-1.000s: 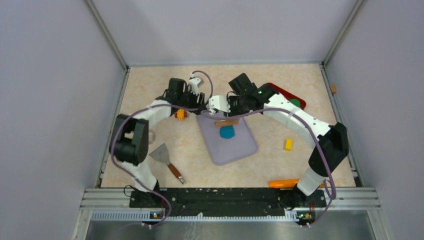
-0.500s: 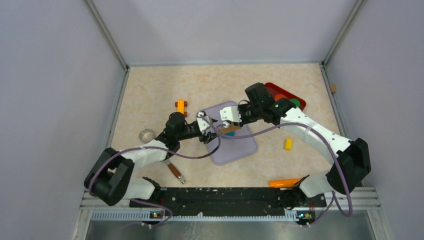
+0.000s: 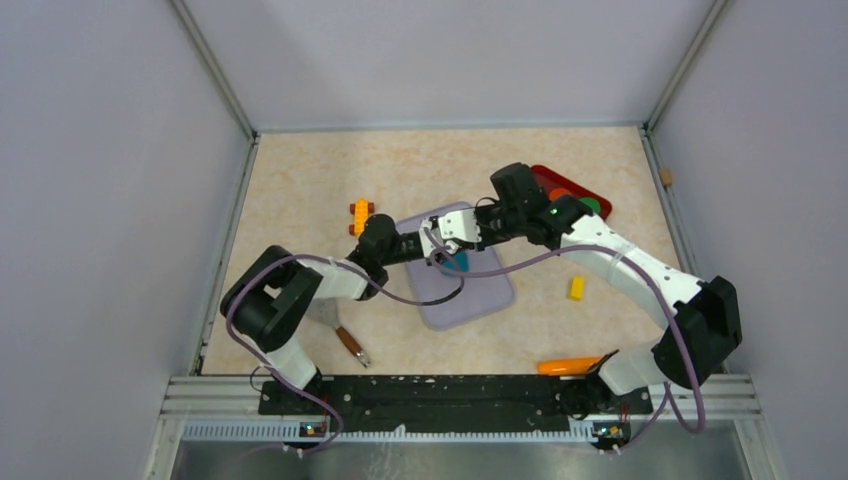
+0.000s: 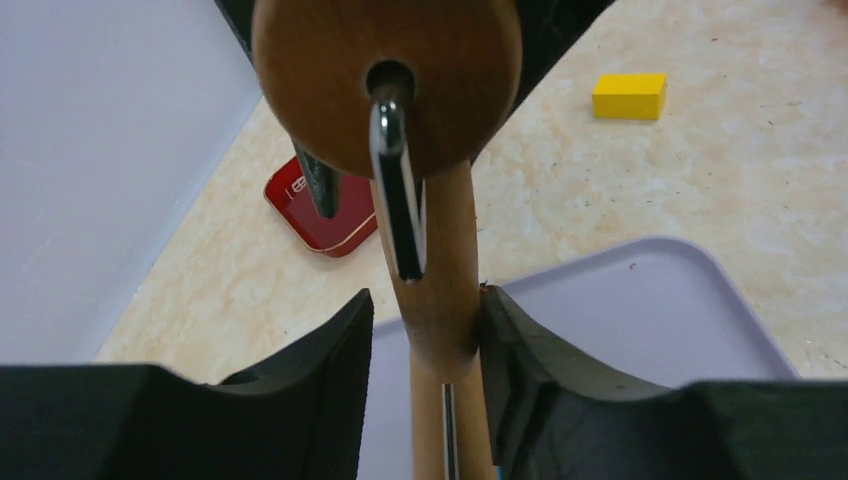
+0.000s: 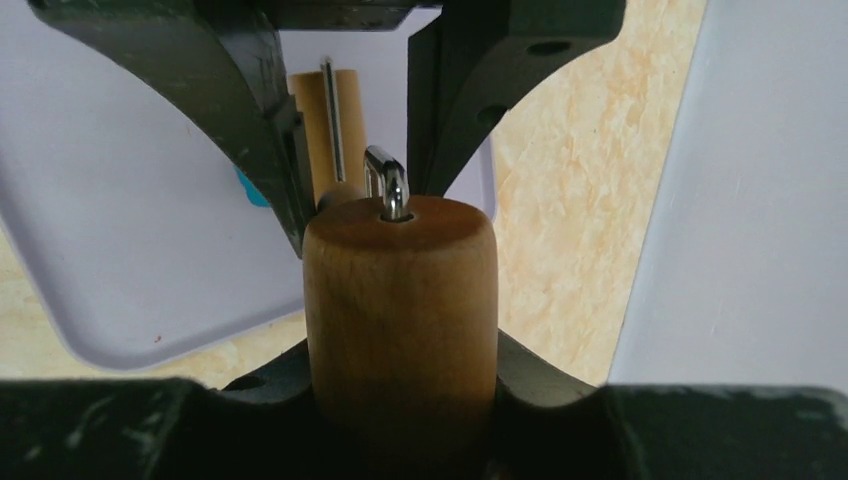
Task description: Roll out the dumpling wrappers from the dough
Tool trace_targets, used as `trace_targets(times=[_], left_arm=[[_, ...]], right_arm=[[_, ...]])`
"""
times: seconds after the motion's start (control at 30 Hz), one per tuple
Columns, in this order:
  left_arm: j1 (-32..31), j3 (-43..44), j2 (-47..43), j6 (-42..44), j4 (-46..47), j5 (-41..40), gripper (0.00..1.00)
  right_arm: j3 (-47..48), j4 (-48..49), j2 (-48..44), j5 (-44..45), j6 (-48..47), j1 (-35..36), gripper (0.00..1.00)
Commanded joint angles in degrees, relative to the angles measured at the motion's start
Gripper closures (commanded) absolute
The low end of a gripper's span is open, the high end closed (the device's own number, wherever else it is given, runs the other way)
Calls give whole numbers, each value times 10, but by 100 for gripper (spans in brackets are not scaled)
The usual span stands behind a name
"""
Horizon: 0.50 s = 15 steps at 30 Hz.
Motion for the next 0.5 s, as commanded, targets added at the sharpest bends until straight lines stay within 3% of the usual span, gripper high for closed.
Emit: trace_targets(times=[0.0, 0.1, 0.3, 0.4, 0.47], left_arm=[[-3, 36, 26, 12, 69, 24, 59], [-3, 40, 35, 11, 72, 32, 67], [-3, 43, 37, -7, 68, 40, 98], [0, 41, 25, -15, 34, 35, 100], [0, 45, 14, -20, -3, 36, 100]], right_arm=[[31, 34, -9, -26, 16, 4, 100], [32, 28, -8, -28, 26, 4, 100], [45, -28, -1, -19, 24, -5, 98], [127, -147, 45, -42, 37, -33, 69], [197, -229, 88, -55, 52, -41, 55]])
